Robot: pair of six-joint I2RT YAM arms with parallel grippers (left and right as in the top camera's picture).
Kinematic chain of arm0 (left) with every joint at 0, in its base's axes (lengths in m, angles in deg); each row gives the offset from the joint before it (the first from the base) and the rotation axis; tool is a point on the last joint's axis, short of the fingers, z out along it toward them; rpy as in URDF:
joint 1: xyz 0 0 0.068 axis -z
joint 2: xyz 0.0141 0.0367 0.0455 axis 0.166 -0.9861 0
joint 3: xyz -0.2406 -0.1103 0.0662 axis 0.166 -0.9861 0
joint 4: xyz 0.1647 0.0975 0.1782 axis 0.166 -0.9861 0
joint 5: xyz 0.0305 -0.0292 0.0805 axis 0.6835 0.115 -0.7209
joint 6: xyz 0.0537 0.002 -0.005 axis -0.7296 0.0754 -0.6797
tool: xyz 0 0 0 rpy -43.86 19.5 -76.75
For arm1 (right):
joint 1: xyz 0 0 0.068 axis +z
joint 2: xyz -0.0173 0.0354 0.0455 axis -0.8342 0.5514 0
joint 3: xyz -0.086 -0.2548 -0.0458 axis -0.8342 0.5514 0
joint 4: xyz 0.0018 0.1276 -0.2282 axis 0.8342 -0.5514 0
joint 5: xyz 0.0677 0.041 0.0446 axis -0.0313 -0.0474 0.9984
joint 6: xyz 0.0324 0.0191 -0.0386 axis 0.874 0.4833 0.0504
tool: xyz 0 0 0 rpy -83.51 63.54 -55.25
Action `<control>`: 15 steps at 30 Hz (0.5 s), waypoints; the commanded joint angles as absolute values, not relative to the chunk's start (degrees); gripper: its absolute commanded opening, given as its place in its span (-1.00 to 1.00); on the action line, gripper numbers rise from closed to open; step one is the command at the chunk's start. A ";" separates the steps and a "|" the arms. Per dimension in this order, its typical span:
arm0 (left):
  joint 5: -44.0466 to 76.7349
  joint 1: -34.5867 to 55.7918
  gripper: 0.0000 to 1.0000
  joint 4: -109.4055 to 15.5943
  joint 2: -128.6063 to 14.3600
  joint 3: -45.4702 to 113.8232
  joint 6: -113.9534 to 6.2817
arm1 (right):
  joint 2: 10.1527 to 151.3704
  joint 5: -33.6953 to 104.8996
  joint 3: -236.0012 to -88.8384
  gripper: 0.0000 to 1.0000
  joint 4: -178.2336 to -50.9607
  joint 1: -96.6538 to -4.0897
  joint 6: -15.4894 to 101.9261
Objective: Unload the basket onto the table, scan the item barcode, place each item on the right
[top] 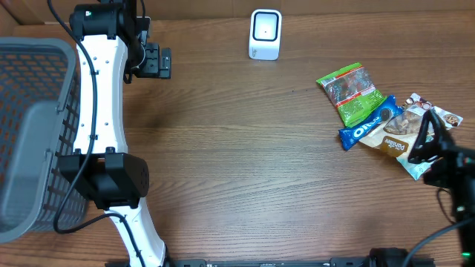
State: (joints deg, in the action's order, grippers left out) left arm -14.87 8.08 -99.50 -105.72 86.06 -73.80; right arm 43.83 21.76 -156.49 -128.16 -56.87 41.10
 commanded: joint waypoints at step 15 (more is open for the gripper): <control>-14.63 8.49 0.99 -99.42 -106.16 86.46 -74.90 | 15.31 27.26 -97.41 1.00 -84.07 -56.96 40.81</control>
